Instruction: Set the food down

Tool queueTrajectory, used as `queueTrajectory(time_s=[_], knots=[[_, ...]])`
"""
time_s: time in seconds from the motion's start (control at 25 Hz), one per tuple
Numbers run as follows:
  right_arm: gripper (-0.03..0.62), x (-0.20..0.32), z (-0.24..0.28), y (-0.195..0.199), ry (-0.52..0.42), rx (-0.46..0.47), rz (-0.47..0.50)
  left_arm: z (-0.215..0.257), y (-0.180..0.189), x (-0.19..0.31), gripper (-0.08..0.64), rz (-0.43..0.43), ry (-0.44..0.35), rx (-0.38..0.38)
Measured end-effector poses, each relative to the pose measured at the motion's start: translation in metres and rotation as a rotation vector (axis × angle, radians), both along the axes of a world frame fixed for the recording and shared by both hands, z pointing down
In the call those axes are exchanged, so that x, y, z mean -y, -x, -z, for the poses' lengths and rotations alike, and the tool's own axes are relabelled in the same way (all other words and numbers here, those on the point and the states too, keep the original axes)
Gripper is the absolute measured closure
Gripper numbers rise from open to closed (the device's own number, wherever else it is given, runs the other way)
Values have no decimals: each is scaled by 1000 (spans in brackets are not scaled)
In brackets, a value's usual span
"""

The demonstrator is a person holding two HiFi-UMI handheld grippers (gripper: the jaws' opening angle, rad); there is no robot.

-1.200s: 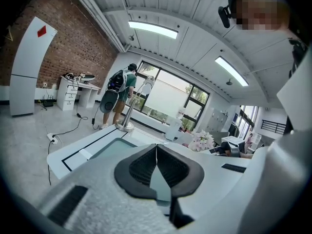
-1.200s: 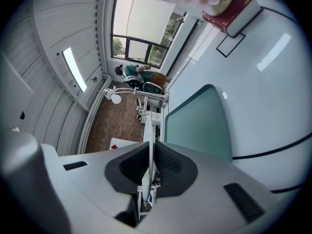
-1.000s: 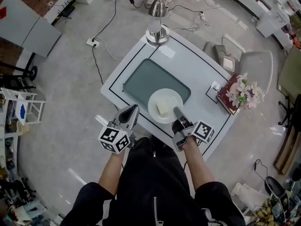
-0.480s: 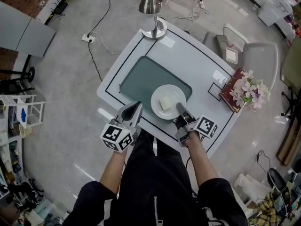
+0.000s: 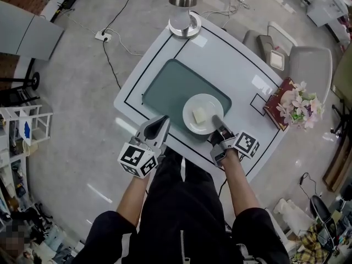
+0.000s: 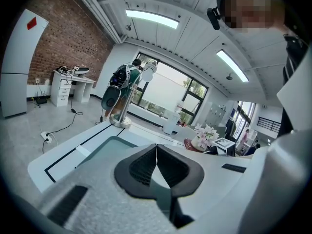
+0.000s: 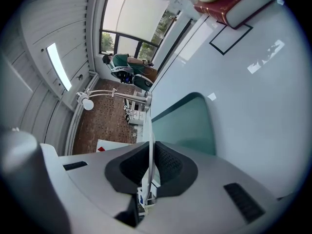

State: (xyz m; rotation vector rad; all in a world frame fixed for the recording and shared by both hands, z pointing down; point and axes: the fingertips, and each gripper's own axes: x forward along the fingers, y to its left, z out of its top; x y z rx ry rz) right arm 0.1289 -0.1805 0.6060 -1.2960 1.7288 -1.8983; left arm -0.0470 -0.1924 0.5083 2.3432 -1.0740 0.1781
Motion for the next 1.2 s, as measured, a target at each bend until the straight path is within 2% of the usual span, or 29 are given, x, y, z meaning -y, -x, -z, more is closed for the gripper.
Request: queueTrajectory(time_s=[0.88,1.2], knots=[[566,11,-45,6,82,-59,5,-23,18,3,555,5,40,4],[566,17,-55,10,117,-99,17,-27,29,6,555,37,51,-1]])
